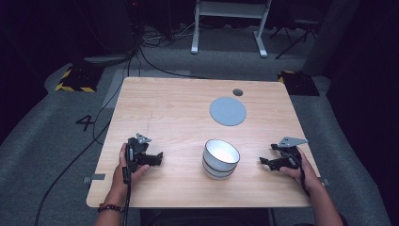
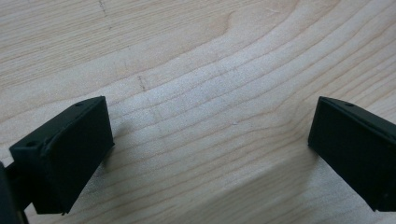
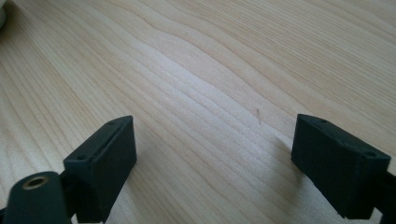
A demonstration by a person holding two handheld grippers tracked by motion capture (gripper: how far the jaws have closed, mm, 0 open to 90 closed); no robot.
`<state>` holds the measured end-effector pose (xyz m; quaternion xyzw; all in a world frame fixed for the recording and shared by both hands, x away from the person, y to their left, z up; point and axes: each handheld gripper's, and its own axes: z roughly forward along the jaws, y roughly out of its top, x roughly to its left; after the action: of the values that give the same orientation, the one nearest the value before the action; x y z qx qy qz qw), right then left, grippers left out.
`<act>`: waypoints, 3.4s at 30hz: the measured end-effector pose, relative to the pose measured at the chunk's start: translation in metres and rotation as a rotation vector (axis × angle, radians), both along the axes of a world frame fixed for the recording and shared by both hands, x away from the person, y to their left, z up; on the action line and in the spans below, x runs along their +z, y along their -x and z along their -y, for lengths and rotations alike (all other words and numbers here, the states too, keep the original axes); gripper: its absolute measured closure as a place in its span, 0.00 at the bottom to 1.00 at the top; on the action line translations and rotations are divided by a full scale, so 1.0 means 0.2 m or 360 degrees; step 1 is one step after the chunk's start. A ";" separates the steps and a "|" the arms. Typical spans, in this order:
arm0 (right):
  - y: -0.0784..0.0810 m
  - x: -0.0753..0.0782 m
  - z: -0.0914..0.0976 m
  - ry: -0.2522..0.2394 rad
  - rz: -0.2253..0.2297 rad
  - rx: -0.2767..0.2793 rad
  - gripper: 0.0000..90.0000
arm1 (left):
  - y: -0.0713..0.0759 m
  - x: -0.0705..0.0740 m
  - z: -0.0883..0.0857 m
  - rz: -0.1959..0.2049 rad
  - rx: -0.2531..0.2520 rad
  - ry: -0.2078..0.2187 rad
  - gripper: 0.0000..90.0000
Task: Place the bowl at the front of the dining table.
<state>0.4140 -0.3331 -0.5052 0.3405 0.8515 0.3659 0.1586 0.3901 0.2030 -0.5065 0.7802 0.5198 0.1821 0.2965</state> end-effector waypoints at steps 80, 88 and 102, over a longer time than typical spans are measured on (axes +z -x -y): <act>0.15 0.30 -0.29 -0.0109 0.0122 0.0445 0.24 | 0.01 0.00 0.00 -0.0002 0.0003 0.0007 0.00; 0.19 0.32 -0.40 -0.0105 0.0128 0.0546 0.24 | 0.00 0.00 0.00 0.0002 0.0004 0.0001 0.00; 0.25 0.38 -0.51 -0.0132 0.0128 0.0666 0.24 | 0.01 0.00 0.00 0.0002 0.0005 0.0001 0.00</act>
<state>0.3648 -0.2309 -0.4288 0.1475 0.8808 0.4390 0.0988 0.3891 0.2034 -0.5066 0.7792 0.5209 0.1829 0.2967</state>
